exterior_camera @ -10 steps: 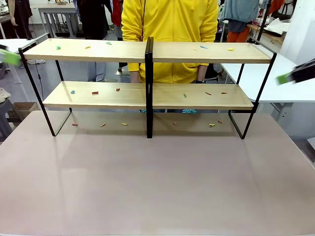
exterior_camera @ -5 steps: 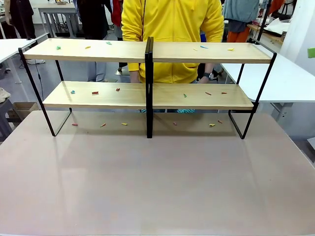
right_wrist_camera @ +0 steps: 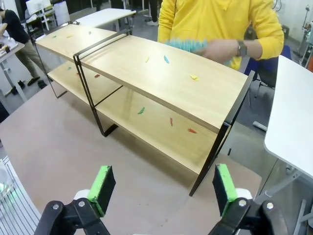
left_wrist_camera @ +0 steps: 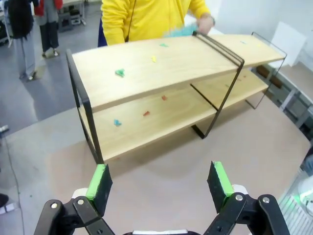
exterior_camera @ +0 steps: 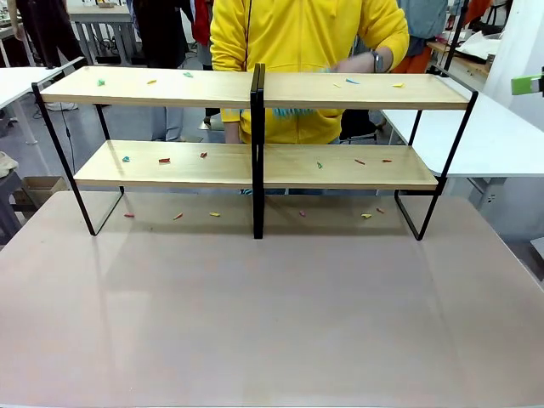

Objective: Clean the shelves.
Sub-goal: Pick up the Duster when the human hands it over.

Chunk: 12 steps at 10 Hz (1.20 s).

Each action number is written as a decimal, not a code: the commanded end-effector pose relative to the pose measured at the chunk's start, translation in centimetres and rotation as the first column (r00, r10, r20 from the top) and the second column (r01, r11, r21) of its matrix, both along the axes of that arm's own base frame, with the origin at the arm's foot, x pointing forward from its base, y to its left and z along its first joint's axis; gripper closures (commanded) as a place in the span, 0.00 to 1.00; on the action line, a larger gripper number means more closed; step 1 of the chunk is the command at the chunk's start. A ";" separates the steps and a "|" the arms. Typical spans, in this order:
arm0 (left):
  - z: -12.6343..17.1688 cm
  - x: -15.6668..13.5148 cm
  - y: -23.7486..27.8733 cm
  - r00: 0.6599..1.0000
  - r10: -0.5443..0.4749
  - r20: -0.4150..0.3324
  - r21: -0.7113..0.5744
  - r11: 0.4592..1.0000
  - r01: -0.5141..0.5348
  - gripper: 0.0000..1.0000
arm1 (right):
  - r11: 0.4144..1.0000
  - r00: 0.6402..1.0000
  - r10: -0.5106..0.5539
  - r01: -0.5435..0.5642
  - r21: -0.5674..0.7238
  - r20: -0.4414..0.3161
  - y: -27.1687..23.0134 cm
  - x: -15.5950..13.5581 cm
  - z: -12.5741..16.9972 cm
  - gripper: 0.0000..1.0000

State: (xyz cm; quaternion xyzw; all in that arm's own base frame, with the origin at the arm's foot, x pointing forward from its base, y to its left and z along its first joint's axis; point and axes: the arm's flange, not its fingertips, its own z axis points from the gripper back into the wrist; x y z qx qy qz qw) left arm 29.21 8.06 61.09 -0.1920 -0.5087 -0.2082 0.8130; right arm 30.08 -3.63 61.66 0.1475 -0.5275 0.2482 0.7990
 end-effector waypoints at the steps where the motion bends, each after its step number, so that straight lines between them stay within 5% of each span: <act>1: -6.2 -2.9 -2.8 0.999 -0.027 -0.042 0.078 0.997 0.030 0.00 | 1.000 1.000 0.015 -0.015 -0.004 0.020 0.3 -0.2 -2.5 0.00; 6: -6.1 -2.6 -4.3 0.996 -0.042 -0.077 0.200 0.978 0.057 0.00 | 0.999 1.000 0.022 -0.021 -0.049 0.002 0.4 0.8 -3.5 0.00; 12: -4.4 -3.0 -7.4 0.997 -0.066 -0.027 0.257 0.964 0.071 0.00 | 0.993 1.000 0.031 -0.031 -0.110 -0.004 0.4 1.3 -4.4 0.00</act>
